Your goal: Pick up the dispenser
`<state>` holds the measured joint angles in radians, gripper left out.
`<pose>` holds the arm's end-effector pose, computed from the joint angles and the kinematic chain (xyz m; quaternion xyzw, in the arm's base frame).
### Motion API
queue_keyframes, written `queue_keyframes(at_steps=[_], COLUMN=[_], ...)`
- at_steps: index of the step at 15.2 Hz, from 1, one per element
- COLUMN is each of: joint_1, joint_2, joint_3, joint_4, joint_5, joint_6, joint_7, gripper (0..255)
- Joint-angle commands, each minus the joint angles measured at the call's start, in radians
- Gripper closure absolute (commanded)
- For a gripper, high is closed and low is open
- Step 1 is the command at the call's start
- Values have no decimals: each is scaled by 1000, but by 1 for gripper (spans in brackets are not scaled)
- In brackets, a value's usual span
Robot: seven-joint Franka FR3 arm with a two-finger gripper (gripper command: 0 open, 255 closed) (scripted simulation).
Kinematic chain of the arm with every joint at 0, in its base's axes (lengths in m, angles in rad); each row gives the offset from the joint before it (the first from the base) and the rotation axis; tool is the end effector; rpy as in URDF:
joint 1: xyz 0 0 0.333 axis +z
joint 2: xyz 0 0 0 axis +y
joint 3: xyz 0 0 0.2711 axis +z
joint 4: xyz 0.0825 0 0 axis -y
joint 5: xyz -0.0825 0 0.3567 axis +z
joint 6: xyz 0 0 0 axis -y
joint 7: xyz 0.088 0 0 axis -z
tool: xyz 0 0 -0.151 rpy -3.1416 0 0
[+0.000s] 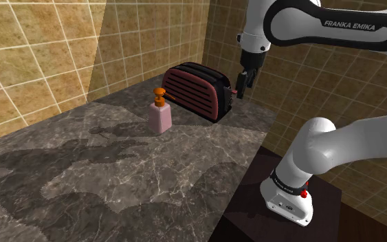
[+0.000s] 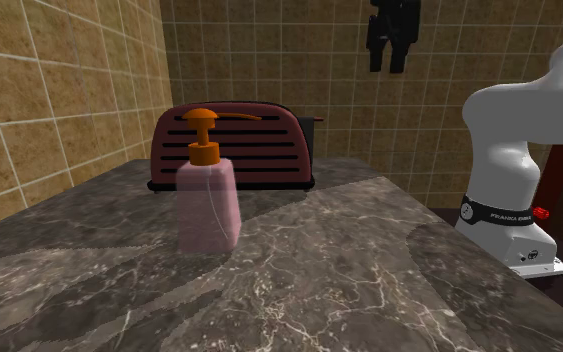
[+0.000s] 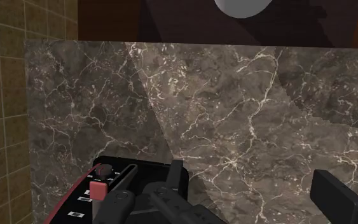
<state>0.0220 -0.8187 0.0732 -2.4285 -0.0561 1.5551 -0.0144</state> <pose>0.2971 0.0214 0.4915 0.9972 0.0427 -0.0264 0.0555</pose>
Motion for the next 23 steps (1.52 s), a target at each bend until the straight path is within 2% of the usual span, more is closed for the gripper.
queue_keyframes(at_steps=[1, 12, 18, 23], joint_1=[0, 11, 20, 38], joint_2=[0, 450, 697, 911], joint_3=[0, 92, 131, 154], joint_4=[0, 277, 491, 712], joint_5=[0, 62, 62, 46], joint_6=[0, 129, 140, 115], joint_7=[0, 122, 187, 239], gripper=[0, 0, 0, 0])
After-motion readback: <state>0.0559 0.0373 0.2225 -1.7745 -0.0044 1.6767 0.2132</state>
